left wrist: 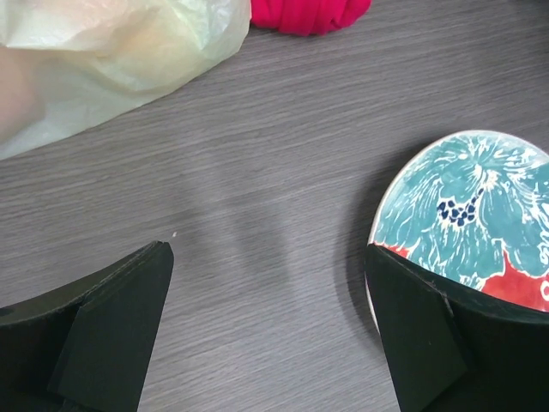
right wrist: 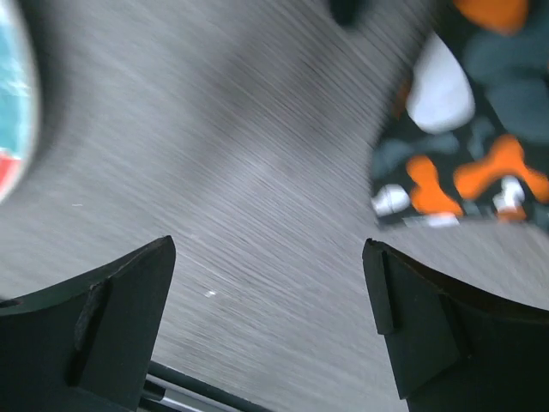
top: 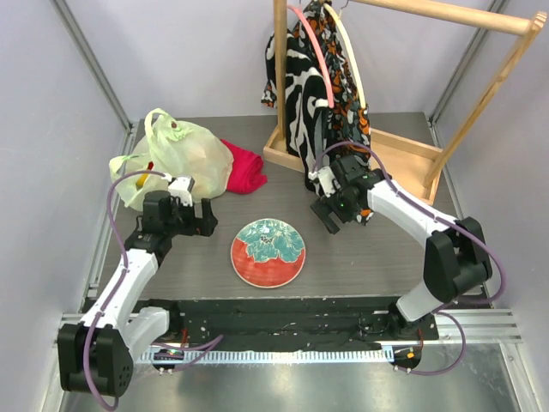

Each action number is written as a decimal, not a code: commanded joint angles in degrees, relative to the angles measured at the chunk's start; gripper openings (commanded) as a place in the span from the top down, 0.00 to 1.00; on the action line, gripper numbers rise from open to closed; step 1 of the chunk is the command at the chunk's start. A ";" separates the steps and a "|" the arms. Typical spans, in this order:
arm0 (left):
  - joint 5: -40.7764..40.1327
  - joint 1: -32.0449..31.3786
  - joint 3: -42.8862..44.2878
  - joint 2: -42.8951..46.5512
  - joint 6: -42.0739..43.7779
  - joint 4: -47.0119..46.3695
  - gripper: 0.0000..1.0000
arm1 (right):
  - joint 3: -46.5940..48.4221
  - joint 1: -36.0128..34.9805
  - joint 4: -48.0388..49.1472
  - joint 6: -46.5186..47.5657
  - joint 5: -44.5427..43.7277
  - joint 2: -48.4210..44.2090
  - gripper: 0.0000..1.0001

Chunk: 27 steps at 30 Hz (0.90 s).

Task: Take the fake fruits out of the plastic bag
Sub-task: Adjust the distractor at the center of the board.

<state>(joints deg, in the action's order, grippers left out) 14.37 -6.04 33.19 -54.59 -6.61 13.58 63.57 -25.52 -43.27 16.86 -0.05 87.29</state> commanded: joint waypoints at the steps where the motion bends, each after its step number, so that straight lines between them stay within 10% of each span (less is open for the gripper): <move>1: 3.03 1.12 1.17 -1.30 2.92 3.54 0.00 | 7.61 -2.95 -0.94 5.79 12.86 2.79 0.00; 11: 8.56 8.33 9.70 -5.80 5.38 12.17 0.00 | 25.08 -7.18 6.78 7.06 12.74 18.43 0.10; 19: 8.92 8.42 12.68 3.86 10.39 19.53 0.02 | 46.27 -3.67 2.87 4.07 -9.69 40.22 0.69; 27: 7.07 9.03 12.07 9.94 14.85 22.88 0.01 | 47.79 2.39 -2.70 10.29 -26.10 46.56 0.82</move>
<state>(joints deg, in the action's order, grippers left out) 22.06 2.31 43.86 -45.56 4.16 32.88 111.94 -25.58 -43.31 23.31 -11.07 133.91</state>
